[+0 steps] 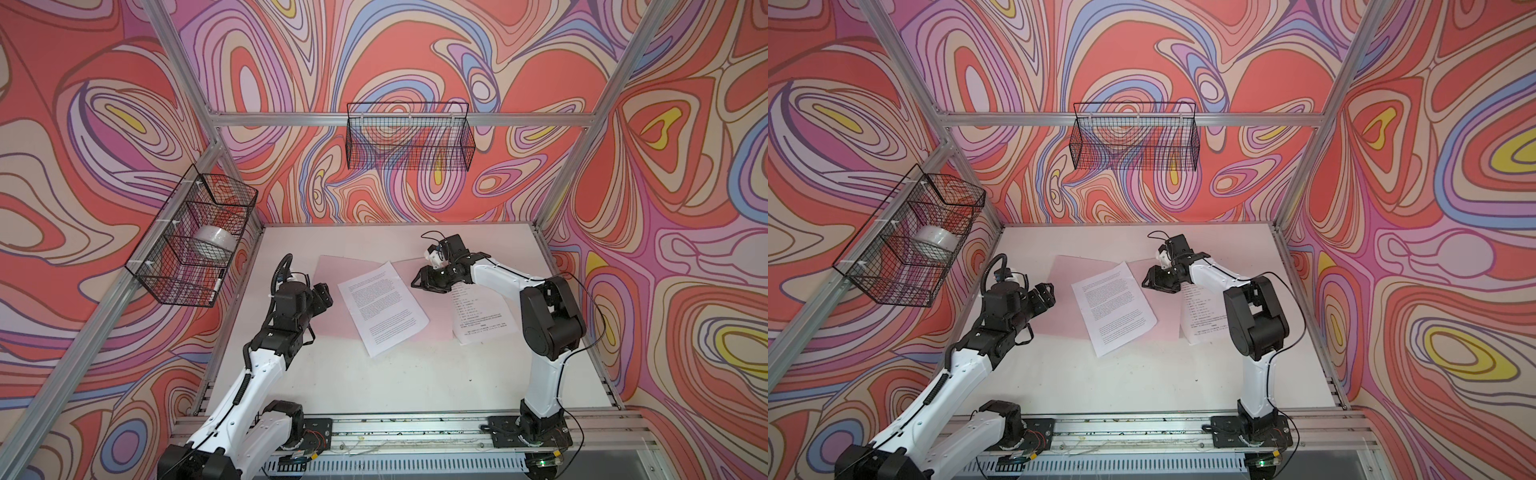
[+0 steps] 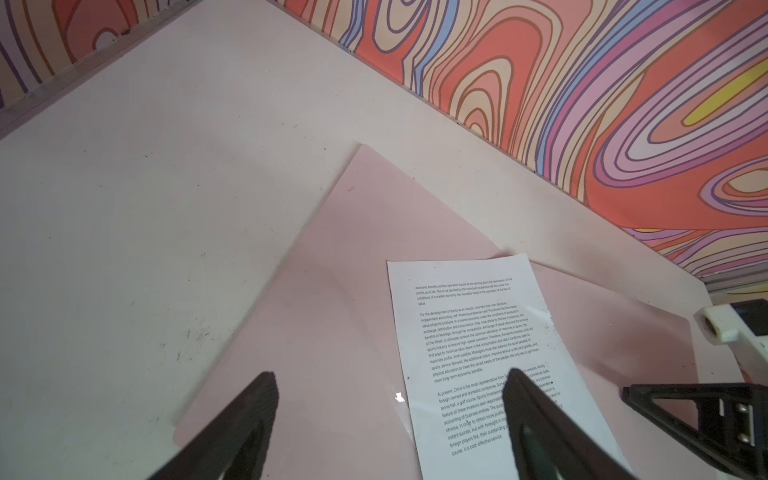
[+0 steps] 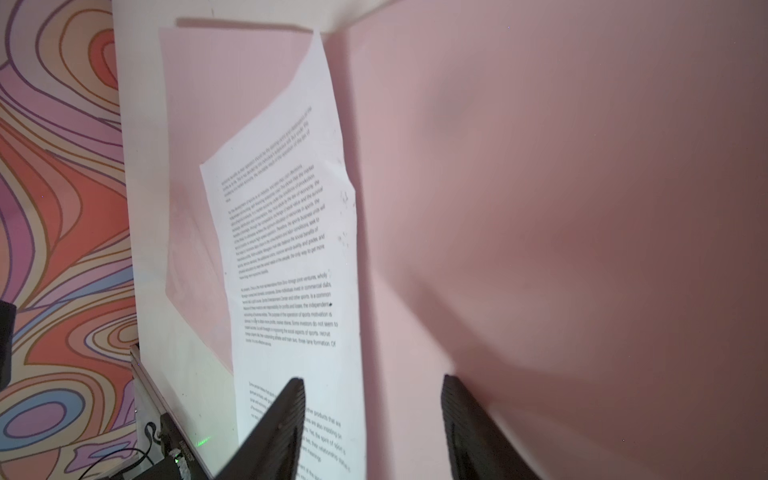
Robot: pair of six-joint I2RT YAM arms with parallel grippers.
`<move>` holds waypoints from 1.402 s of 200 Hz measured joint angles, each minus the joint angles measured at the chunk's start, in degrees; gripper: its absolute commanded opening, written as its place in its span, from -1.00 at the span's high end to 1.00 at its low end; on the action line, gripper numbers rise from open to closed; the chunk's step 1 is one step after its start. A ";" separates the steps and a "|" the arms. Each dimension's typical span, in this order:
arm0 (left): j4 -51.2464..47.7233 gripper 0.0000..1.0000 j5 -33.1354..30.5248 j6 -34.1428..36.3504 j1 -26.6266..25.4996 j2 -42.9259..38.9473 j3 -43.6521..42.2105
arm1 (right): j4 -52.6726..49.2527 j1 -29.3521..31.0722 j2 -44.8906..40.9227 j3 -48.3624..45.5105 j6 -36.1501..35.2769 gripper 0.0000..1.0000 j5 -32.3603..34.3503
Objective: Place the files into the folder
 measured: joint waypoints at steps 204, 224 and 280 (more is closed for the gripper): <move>4.85 -0.75 14.58 -0.44 16.90 4.87 -0.04 | 17.59 -0.02 1.77 -14.23 3.50 0.01 -14.45; 8.55 -0.70 21.29 -1.79 20.76 9.84 -0.04 | 17.59 -0.02 2.25 -13.90 2.99 0.01 -15.32; 20.20 -0.55 38.07 -3.67 22.97 25.22 1.44 | 17.59 -0.02 3.39 -12.92 2.05 0.04 -16.92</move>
